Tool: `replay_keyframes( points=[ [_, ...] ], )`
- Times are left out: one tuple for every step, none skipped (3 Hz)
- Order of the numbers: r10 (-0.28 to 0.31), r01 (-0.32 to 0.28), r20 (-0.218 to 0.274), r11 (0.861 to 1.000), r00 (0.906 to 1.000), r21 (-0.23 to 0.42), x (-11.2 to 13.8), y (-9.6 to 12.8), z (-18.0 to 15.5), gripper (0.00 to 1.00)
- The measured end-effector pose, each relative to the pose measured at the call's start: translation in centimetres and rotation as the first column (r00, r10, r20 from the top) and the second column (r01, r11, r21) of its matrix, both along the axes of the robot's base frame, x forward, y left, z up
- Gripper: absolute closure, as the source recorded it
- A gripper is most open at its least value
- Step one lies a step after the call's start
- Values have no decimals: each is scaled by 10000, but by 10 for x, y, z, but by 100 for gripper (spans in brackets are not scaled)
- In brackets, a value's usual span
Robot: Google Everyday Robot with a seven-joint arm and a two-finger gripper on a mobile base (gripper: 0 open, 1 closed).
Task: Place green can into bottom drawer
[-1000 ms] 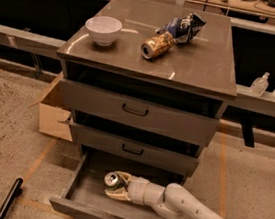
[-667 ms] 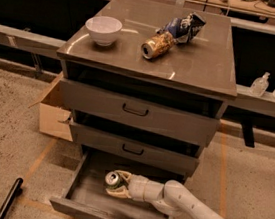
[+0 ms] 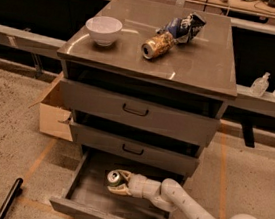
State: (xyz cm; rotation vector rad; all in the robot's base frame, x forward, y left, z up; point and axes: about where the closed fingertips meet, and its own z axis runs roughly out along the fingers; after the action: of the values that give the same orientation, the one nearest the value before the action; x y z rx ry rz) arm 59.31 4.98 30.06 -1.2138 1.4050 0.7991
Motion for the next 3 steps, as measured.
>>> replay_keyframes(
  points=[
    [-153,155,-326,9998,9994,77,12,5,-39,100],
    [-285,300,-621,9993,9977,228,21,11,-69,100],
    [-306,331,-752,9989,9967,325,30,17,-85,100]
  ],
)
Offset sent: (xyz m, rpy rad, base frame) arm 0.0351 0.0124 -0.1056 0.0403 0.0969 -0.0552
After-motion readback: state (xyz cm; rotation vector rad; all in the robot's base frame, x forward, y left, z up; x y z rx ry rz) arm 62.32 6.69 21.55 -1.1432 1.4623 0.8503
